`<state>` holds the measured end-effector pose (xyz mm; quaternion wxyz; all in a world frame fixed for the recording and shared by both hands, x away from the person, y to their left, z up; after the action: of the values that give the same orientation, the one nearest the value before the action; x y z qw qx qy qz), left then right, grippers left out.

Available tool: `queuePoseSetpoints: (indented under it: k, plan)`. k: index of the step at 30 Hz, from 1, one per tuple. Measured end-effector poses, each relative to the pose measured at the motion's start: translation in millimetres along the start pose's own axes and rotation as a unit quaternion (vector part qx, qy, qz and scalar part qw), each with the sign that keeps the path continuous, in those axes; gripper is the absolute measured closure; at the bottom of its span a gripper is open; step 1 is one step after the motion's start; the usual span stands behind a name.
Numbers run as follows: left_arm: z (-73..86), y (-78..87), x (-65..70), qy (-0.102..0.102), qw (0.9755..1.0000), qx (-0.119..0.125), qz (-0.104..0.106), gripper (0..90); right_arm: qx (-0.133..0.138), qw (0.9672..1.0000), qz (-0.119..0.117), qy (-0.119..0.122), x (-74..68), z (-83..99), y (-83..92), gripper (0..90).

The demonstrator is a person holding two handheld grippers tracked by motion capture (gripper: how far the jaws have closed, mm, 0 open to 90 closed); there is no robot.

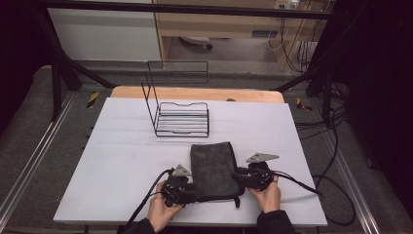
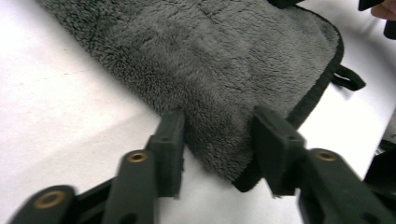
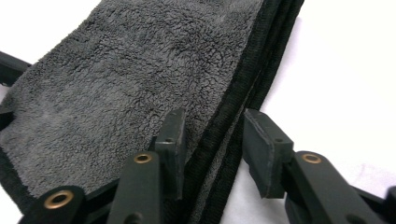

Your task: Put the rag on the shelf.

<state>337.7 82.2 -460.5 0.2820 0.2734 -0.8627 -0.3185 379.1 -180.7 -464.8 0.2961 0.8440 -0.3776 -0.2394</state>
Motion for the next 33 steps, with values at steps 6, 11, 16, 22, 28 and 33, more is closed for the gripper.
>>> queuePoseSetpoints:
  k: [6,11,16,22,28,33]
  plan:
    - [-0.6,0.9,0.4,0.004,1.0,0.0,0.006,74.9,-0.006,0.9999,-0.014,-0.007,0.5,-2.1,-0.6,75.9]
    - [-1.3,3.9,0.5,-0.003,1.0,0.002,0.005,81.9,-0.01,0.9997,-0.019,-0.005,-1.0,-4.0,-0.7,82.8]
    - [-3.0,9.5,-1.8,-0.003,0.9999,0.003,0.012,83.5,-0.003,0.9998,-0.018,-0.001,-2.2,-5.2,1.7,83.2]
    - [0.5,21.7,-1.8,-0.018,0.9998,-0.004,0.0,84.0,0.0,0.9997,-0.022,0.003,-10.4,-4.3,1.0,83.2]
    - [13.2,44.2,-9.9,-0.014,0.9999,-0.006,-0.005,84.0,0.005,0.9988,-0.048,0.009,-28.6,-5.3,-8.9,83.0]
    - [23.4,59.4,-21.4,-0.012,0.9998,-0.009,-0.011,83.9,0.009,0.9977,-0.066,0.012,-45.6,-6.5,-17.7,82.3]
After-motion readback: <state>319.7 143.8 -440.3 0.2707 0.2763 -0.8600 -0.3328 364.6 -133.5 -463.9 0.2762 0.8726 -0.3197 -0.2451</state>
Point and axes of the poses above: each handheld gripper's, and its own axes: y roughly backward along the jaws, z roughly out of its underside, x roughly to its right, the point moved 2 cm from there along -y, roughly forward along the jaws, and after that the axes turned 1 degree about z, right-handed, at the moved point
